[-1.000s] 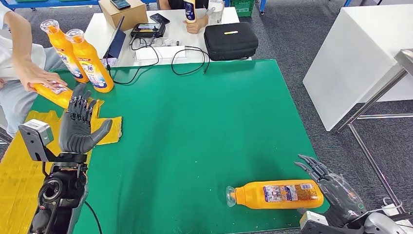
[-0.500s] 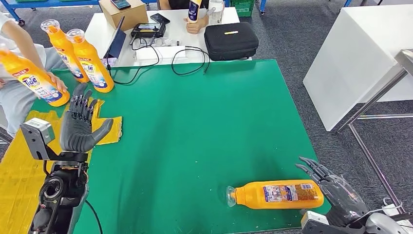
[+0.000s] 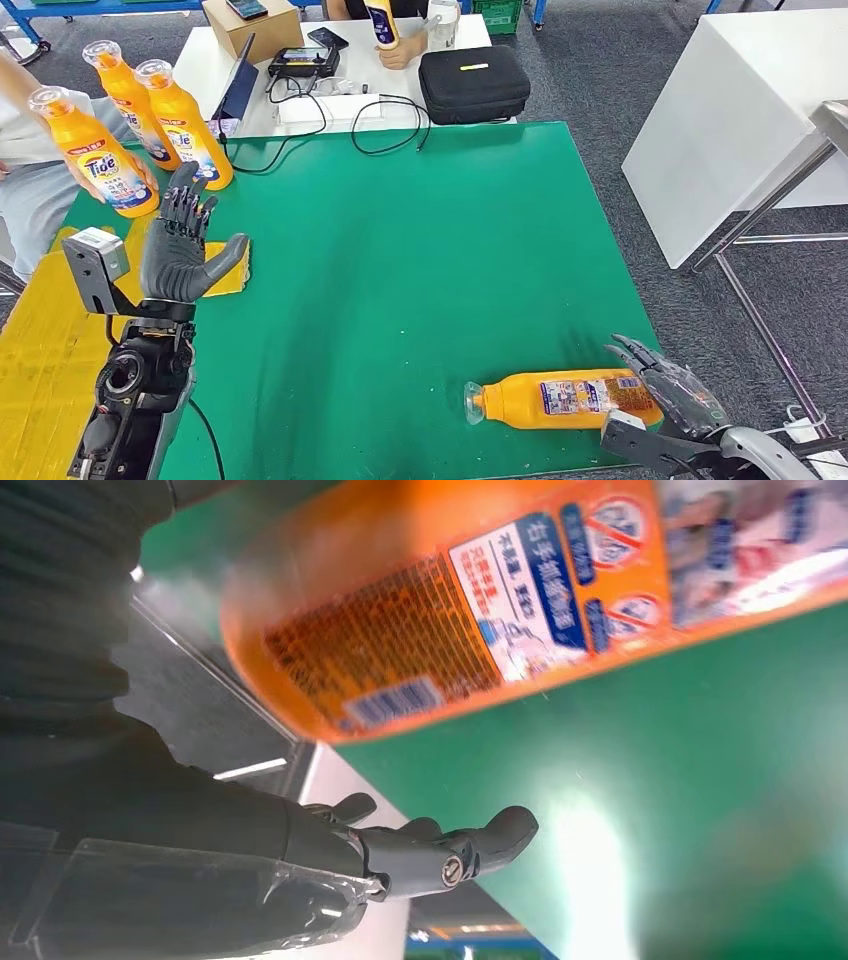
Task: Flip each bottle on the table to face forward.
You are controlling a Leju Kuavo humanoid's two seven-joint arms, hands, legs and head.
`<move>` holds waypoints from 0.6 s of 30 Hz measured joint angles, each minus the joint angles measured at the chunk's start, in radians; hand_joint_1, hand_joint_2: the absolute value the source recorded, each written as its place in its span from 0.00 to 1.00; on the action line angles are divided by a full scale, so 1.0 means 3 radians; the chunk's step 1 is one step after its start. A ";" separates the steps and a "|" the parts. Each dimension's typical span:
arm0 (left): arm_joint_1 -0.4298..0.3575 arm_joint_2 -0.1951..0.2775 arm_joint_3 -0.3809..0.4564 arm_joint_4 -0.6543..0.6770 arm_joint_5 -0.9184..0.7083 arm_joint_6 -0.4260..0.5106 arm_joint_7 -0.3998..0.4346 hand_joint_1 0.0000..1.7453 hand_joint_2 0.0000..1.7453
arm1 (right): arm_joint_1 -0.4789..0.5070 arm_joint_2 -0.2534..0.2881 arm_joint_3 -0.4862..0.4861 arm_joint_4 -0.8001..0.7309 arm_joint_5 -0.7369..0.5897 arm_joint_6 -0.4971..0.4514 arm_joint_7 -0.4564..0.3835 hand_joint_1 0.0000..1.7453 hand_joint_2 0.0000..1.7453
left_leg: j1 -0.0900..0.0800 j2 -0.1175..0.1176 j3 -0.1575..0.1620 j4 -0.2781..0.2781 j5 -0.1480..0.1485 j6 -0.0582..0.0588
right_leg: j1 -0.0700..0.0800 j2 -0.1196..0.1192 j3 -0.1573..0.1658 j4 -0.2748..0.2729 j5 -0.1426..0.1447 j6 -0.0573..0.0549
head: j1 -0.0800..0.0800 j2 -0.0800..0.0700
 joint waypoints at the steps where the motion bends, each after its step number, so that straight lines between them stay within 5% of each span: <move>1: -0.0005 -0.0003 -0.0005 0.0010 0.0005 0.0003 0.0003 0.00 1.00 | -0.0027 0.0009 0.0026 0.0052 0.0016 -0.0012 0.0023 0.00 1.00 | 0.0000 0.0000 0.0000 0.0000 0.0000 0.0000 | 0.0000 0.0000 0.0000 0.0000 0.0000 0.0000 | 0.0000 0.0000; 15: -0.0040 -0.0045 -0.0049 0.0094 0.0016 0.0014 0.0014 0.00 1.00 | -0.0309 0.0174 0.0280 0.0479 0.0176 -0.0125 0.0116 0.01 1.00 | 0.0001 0.0003 0.0002 0.0000 0.0000 0.0000 | 0.0001 0.0001 0.0001 0.0000 0.0000 0.0000 | 0.0000 0.0000; 16: -0.0048 -0.0049 -0.0053 0.0105 0.0016 0.0014 0.0015 0.00 1.00 | -0.0343 0.0200 0.0308 0.0521 0.0189 -0.0150 0.0113 0.03 1.00 | 0.0001 0.0004 0.0003 0.0000 0.0000 0.0000 | 0.0002 0.0001 0.0001 0.0000 0.0000 0.0000 | 0.0000 0.0000; 18: -0.0067 -0.0057 -0.0061 0.0126 0.0016 0.0014 0.0018 0.00 1.00 | -0.0404 0.0253 0.0360 0.0597 0.0207 -0.0195 0.0107 0.25 1.00 | 0.0002 0.0005 0.0005 0.0000 0.0000 0.0000 | 0.0002 0.0001 0.0004 0.0000 0.0000 0.0000 | 0.0000 0.0000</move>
